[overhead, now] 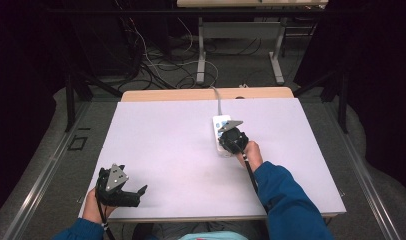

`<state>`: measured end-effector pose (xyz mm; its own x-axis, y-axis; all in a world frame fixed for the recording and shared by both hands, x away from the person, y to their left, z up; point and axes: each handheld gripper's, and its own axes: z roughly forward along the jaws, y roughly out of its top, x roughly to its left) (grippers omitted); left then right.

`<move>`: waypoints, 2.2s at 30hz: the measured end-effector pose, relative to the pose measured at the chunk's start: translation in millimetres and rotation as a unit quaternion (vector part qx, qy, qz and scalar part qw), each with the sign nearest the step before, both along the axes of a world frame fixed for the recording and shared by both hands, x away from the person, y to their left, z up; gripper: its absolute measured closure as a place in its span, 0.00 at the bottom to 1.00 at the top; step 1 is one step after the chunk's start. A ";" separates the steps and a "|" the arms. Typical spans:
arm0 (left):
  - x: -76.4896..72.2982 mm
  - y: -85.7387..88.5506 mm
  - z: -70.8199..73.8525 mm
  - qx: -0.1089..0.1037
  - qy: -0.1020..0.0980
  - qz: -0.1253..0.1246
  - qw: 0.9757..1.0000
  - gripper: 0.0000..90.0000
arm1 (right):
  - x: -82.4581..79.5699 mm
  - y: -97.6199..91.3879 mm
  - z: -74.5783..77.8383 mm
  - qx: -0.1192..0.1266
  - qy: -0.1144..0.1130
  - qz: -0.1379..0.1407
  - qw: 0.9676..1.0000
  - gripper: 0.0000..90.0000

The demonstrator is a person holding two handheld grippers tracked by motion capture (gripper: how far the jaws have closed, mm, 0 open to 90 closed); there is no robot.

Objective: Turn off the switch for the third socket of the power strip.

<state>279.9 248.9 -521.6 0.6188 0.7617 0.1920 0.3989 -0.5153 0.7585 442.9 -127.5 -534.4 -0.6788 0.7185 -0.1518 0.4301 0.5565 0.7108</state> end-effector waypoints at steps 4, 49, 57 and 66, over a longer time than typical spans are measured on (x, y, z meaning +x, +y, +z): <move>0.1 0.1 0.0 -0.001 0.001 -0.002 1.000 0.01 | 0.1 0.4 -0.6 0.002 -0.006 0.000 1.000 1.00; 0.0 0.2 0.3 -0.001 0.002 -0.003 1.000 0.00 | -35.6 -24.0 40.2 0.057 -0.030 0.032 0.997 0.22; 0.1 -0.1 -0.1 -0.002 0.000 -0.002 1.000 0.00 | -51.4 -43.4 44.4 0.074 -0.025 0.027 0.997 0.15; -0.1 0.4 0.6 0.000 0.001 -0.002 1.000 0.00 | -70.4 -63.3 45.2 0.085 -0.017 0.026 0.996 0.03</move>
